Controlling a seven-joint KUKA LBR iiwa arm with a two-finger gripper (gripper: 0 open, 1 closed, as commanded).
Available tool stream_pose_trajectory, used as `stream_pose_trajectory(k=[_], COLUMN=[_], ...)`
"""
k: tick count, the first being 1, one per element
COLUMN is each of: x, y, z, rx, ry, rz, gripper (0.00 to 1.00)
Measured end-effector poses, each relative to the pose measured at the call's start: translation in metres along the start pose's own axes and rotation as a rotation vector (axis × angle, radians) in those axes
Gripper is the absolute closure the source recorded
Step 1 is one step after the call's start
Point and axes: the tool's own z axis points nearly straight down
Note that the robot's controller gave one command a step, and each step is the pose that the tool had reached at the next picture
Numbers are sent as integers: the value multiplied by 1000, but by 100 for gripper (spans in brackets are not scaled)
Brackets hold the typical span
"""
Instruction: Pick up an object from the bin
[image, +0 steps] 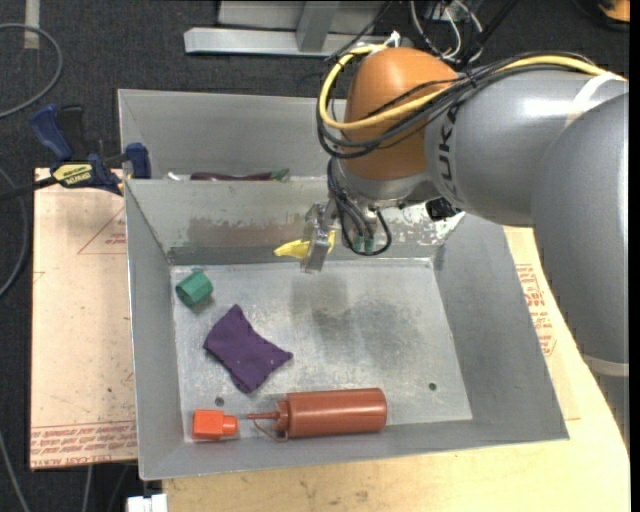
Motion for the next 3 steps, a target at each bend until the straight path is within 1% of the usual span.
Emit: stream_pose_trajectory(k=[1, 2, 3], x=[3, 6, 7], y=[-1, 15, 15], z=[-15, -229, -223], rx=[4, -5, -2], ry=[15, -12, -4], rz=[-9, -6, -5], gripper=[100, 100, 100])
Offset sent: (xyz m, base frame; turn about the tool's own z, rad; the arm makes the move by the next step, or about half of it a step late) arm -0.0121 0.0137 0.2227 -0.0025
